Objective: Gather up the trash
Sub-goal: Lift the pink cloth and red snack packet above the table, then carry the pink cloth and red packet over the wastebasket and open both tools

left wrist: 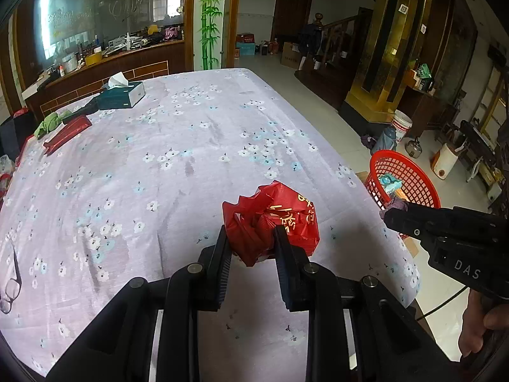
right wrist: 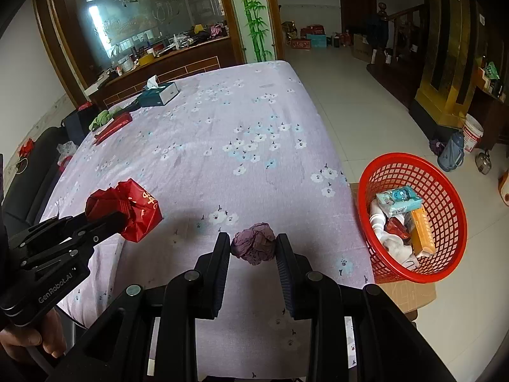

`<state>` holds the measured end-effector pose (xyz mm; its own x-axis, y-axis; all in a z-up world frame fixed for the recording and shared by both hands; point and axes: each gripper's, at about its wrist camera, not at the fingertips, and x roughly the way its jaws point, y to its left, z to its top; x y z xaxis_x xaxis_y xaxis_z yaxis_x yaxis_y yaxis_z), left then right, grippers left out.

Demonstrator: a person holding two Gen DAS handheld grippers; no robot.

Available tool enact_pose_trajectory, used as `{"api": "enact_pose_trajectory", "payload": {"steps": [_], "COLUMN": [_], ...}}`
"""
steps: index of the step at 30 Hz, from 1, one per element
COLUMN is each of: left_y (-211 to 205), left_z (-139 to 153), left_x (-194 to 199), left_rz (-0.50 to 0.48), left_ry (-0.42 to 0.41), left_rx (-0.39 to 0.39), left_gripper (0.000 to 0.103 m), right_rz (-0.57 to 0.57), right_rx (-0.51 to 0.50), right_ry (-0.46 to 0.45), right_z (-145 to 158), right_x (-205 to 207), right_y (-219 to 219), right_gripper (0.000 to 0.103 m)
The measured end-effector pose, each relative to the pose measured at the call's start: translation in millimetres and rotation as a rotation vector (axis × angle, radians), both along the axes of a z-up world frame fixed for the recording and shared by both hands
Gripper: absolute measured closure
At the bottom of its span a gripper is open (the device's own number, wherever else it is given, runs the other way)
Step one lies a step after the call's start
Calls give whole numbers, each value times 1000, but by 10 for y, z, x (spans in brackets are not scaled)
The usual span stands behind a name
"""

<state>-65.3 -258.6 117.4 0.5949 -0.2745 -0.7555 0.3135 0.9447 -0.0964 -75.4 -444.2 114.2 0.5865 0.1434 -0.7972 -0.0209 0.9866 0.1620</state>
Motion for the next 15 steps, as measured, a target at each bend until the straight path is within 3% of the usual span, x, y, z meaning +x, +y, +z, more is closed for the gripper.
{"api": "enact_pose_trajectory", "payload": {"steps": [15], "left_y": [-348], "left_z": [-22], "left_x": [45], "left_rz": [-59], "left_ry": [8], "left_rx": [10], "left_gripper": [78], "right_rz": [-54], "right_rx": [15], "right_ry": [13], "right_z": [-44], "right_x": [-46], "right_y": [-286], "right_gripper": [72]}}
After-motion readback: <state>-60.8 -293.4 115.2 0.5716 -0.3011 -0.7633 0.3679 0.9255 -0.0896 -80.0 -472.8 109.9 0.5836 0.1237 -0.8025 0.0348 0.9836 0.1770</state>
